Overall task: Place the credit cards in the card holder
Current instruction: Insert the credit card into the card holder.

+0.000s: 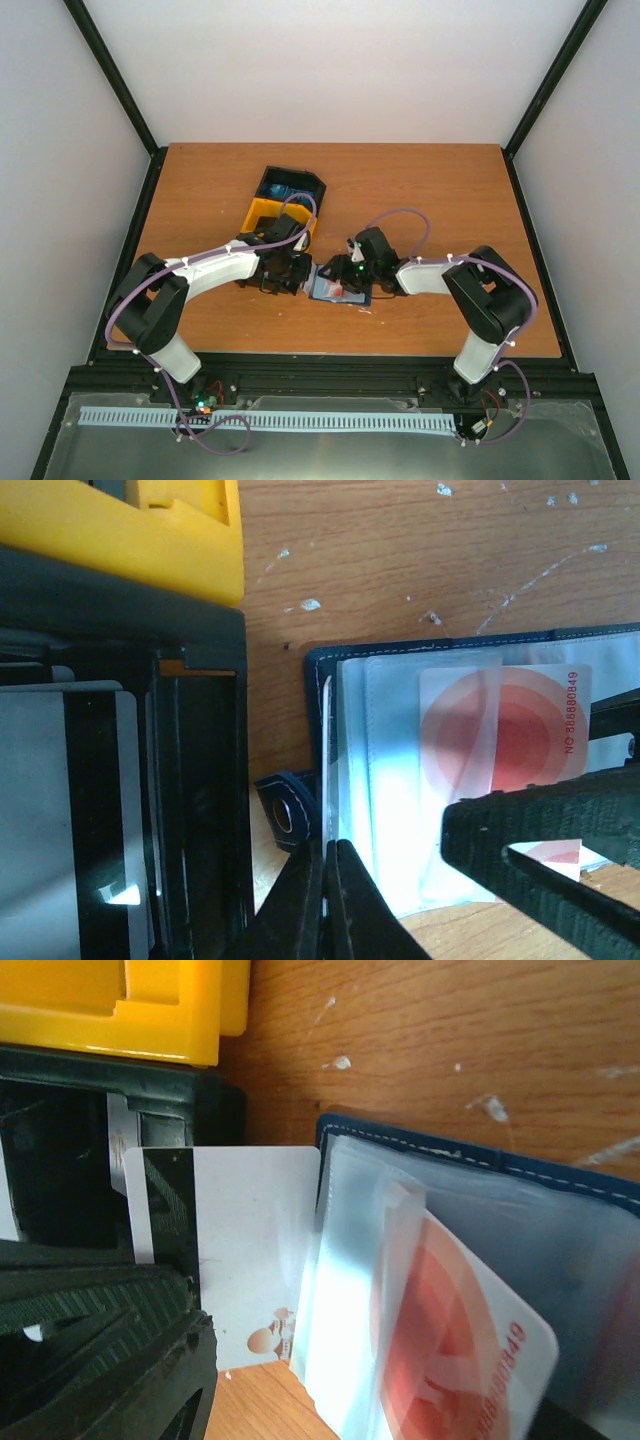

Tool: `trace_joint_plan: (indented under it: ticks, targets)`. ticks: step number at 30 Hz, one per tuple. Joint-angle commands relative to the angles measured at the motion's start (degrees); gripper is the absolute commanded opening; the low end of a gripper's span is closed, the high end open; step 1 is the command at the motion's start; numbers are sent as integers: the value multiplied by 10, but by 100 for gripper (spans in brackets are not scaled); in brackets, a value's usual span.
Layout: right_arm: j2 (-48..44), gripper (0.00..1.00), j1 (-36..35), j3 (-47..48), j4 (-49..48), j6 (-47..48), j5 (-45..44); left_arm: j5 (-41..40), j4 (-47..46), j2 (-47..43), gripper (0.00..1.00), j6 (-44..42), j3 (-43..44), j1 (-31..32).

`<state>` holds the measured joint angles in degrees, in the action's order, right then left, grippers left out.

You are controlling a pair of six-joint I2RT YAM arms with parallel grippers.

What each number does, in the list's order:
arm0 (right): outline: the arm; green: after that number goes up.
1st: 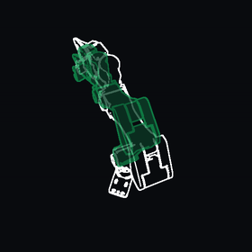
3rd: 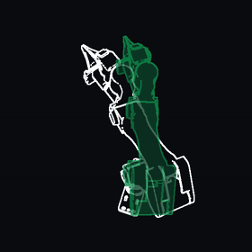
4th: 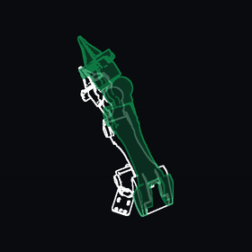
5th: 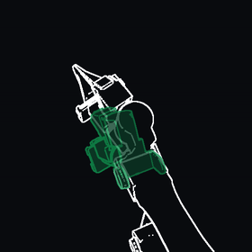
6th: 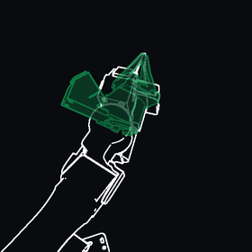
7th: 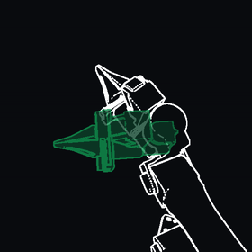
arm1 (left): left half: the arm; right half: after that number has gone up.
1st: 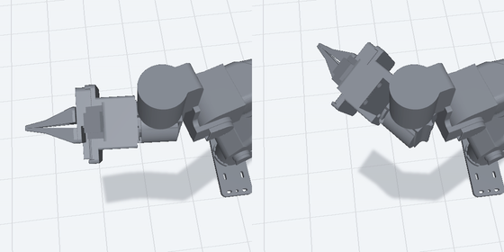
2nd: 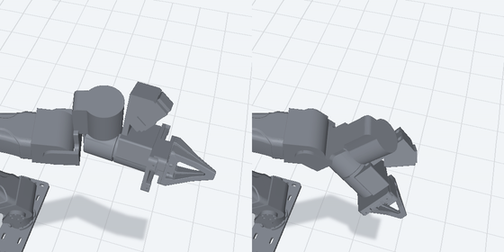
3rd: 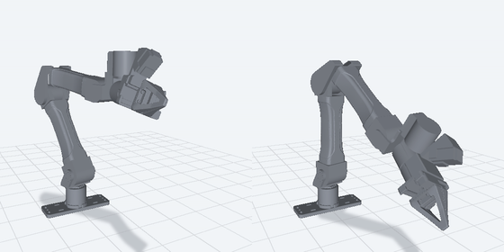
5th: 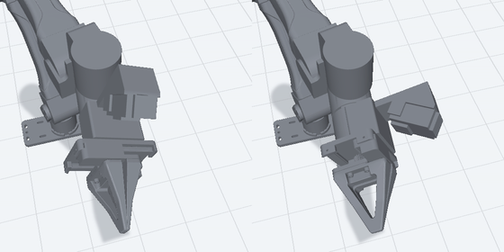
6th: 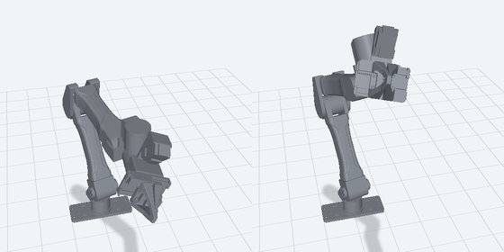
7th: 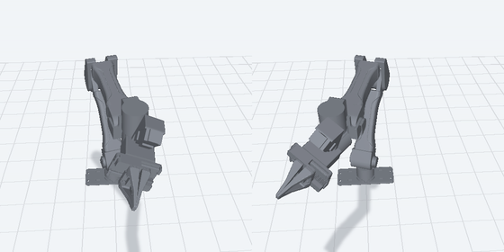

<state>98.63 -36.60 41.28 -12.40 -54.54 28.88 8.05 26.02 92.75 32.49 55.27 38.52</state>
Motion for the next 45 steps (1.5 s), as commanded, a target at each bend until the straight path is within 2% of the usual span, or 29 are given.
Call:
trace_joint_plan:
  ticks: [1,5,12,19,38,45]
  targets:
    - [22,57,-21,23,38,-21,-40,6,-10,22,1,-4,-13,2]
    - [-1,60,-28,26,76,-30,-82,6,-12,16,1,-5,-15,2]
    - [-52,70,-28,43,173,-23,-133,2,-15,8,1,-8,-20,2]
    - [-69,73,-30,60,231,-21,-151,6,-26,1,1,-9,-26,2]
    - [-28,70,-51,132,374,-6,-190,12,-32,-11,1,-7,-42,2]
    - [25,72,-51,173,375,55,-156,12,-33,-6,1,-8,-41,2]
